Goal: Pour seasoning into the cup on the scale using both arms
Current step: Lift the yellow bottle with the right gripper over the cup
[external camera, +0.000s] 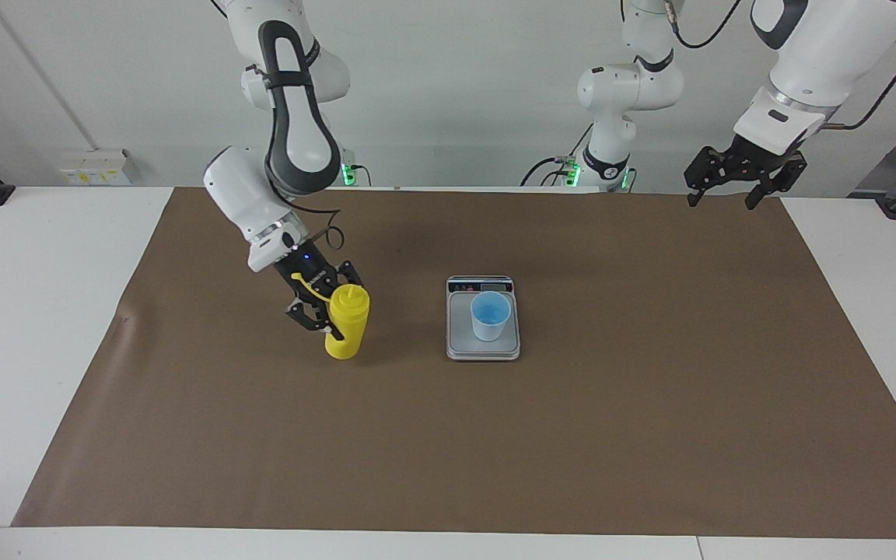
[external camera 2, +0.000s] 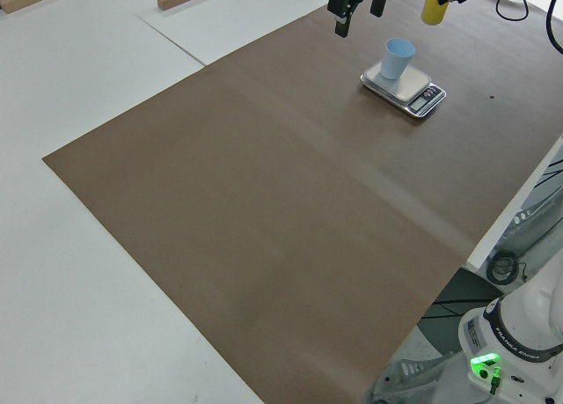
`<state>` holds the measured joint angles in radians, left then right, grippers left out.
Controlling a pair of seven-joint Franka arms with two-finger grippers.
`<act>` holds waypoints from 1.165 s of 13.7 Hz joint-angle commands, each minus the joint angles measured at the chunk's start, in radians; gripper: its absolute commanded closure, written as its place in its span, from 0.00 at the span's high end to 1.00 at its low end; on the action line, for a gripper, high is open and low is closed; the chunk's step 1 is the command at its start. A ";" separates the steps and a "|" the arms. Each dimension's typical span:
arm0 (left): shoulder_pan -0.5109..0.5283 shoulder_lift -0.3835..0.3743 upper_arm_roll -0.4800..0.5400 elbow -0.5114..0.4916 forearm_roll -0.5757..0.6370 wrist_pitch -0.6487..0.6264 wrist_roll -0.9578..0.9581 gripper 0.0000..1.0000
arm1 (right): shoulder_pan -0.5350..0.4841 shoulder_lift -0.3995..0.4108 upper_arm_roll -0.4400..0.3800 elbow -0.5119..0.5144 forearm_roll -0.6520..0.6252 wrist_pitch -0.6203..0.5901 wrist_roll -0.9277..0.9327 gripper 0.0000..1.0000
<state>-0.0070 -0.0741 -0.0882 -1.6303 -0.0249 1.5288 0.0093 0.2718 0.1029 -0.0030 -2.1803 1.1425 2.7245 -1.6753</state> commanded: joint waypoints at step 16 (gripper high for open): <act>0.012 -0.026 -0.005 -0.026 0.014 -0.001 0.015 1.00 | 0.191 0.133 0.001 0.254 -1.688 -0.167 1.244 0.00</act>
<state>-0.0070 -0.0741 -0.0882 -1.6303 -0.0249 1.5288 0.0093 0.4550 0.2103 0.0006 -1.9674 -0.4594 2.5756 -0.4539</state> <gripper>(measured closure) 0.000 0.427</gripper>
